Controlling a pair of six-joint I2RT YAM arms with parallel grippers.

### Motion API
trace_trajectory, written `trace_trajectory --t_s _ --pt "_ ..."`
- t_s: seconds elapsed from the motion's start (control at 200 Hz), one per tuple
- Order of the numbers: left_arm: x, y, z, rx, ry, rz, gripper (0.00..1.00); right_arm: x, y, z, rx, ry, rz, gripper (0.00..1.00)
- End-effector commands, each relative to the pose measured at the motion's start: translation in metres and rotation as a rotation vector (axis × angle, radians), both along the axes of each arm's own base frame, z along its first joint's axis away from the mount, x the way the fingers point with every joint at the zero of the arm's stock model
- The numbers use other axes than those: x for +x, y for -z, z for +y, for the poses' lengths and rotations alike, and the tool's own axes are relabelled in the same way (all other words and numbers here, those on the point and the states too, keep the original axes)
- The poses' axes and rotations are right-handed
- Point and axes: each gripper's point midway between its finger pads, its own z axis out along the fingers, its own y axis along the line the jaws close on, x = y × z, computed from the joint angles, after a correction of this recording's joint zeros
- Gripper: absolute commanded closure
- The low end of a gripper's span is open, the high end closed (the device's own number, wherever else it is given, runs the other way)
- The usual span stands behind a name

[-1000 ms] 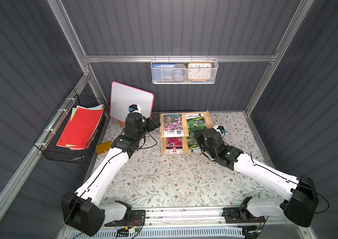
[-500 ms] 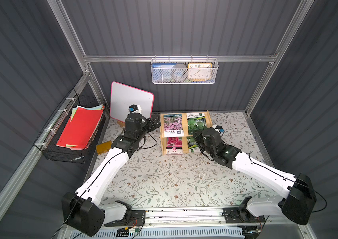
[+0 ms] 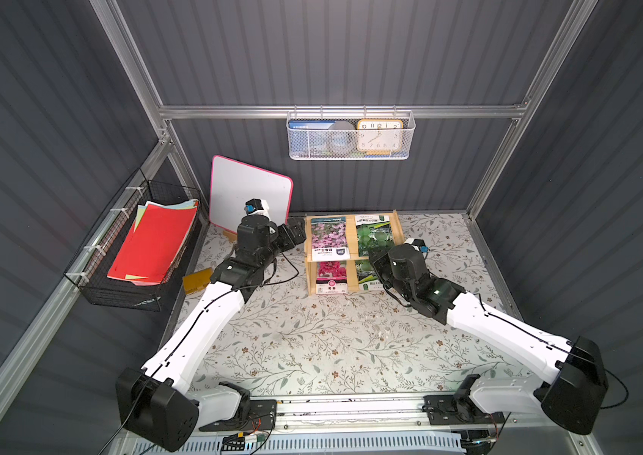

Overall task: Take the seed bag off the shelf
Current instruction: Pick up the seed packet from the shelf.

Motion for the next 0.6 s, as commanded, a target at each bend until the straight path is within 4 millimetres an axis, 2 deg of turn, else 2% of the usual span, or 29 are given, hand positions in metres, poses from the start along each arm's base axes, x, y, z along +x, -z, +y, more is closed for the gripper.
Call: trace_trajectory --t_s 0.0,0.305,0.595 --pt "0.002 -0.004 -0.001 0.005 0.015 -0.021 0.0 -0.001 0.008 -0.002 -0.006 0.006 0.018 0.64" --pt "0.004 0.001 -0.002 0.008 0.022 -0.01 0.0 0.003 0.014 -0.009 -0.031 0.051 0.019 0.64" --pt "0.004 0.0 -0.001 0.018 0.019 -0.013 0.0 0.012 0.017 -0.007 -0.04 0.074 0.01 0.64"
